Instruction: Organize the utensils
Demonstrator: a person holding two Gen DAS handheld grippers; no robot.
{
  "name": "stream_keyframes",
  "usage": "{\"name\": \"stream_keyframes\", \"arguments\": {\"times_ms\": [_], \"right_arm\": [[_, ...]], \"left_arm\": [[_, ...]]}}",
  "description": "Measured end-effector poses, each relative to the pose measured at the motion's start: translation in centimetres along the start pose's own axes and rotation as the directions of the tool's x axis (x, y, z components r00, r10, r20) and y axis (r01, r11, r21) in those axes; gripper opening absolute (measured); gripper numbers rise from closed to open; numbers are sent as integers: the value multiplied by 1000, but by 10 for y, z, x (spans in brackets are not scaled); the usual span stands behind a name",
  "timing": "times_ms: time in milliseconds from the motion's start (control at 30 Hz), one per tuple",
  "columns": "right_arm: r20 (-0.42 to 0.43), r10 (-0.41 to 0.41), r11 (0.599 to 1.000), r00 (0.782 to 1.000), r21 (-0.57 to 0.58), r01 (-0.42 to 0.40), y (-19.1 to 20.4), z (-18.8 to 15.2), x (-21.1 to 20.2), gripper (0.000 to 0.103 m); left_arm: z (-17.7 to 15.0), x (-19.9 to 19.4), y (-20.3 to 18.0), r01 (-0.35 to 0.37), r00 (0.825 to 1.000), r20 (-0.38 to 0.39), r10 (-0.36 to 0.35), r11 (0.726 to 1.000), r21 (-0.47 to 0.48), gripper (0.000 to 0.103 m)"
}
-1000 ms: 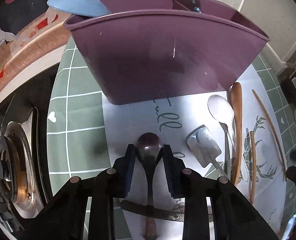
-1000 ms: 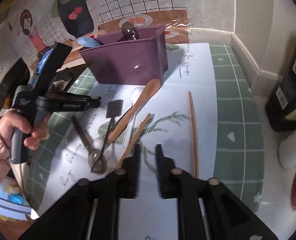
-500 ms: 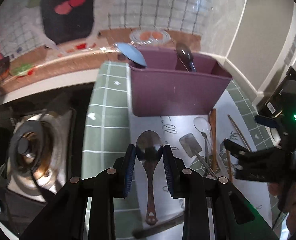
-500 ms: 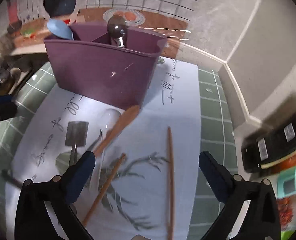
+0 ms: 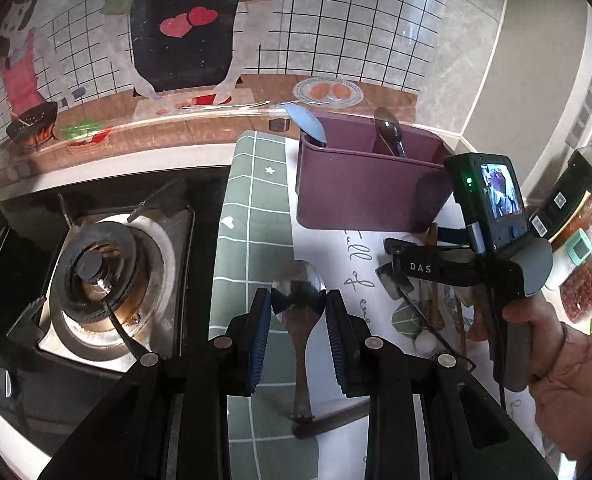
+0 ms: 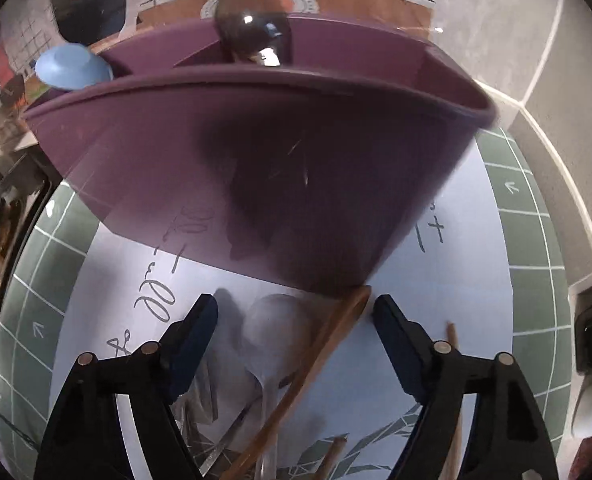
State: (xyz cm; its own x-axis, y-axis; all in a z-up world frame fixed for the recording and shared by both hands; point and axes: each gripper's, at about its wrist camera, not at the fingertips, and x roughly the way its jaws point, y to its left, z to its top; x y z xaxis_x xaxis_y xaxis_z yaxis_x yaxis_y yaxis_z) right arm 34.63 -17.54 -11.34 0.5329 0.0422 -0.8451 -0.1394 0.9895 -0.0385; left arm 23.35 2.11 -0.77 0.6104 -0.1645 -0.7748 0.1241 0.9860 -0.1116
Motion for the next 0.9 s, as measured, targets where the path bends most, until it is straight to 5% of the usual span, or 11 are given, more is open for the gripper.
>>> {"name": "stream_keyframes", "arguments": {"times_ms": [233,567,900], "right_arm": [[-12,19,999,1000,-47,-19,13,-13,-20,12],[59,218,975,974,30,-220,-8,-48,-108,12],[215,223,972,951,23,-233,-9,-48,-192,12]], "left_arm": [[-3,-12,-3,23,1000,22,-22,1000,-4,29],[-18,-45,6,123,988,102,-117,991,-54,29],[2,-83,-12,180,964,197,-180,983,18,29]]}}
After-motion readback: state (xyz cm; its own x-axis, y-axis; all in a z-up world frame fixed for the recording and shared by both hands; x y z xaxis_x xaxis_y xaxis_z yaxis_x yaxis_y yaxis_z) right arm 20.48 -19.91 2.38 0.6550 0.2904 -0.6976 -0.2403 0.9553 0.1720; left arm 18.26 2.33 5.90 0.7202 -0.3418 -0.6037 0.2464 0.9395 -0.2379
